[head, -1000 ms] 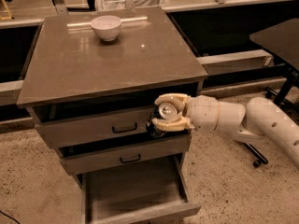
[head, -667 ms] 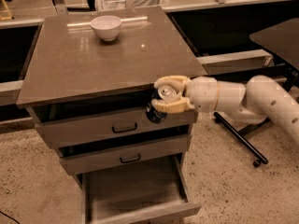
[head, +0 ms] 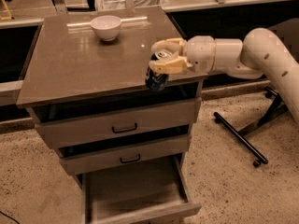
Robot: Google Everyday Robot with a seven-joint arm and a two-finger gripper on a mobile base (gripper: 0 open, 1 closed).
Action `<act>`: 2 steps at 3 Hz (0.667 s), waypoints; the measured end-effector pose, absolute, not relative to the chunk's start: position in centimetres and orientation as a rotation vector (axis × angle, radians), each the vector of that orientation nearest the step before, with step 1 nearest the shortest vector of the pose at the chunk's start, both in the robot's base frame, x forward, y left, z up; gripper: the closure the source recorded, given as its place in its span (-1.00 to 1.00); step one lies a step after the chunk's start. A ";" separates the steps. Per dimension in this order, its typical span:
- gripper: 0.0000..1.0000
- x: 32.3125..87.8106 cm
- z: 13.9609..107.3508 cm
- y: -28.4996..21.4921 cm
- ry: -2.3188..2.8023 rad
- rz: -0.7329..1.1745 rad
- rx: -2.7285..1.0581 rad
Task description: Pick pepsi can from bottom drawer and place on counter
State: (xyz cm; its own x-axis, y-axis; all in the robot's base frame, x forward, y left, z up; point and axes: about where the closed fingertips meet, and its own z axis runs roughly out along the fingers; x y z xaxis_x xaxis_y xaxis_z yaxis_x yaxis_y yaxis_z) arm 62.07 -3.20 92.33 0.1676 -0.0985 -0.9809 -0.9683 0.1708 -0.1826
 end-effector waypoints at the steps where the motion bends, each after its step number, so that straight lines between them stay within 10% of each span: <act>1: 1.00 64.7 94.3 -4.5 1.241 0.874 -1.186; 2: 1.00 67.6 94.2 -5.3 1.368 0.789 -1.164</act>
Offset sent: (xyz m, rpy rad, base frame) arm 0.0958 -0.0476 0.0125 -0.1996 0.1103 -0.3032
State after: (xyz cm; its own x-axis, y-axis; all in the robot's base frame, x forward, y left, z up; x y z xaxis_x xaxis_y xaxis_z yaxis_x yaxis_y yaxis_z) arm 67.59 -5.29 94.18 0.1056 -0.1998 -0.9741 -0.9432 0.2902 -0.1618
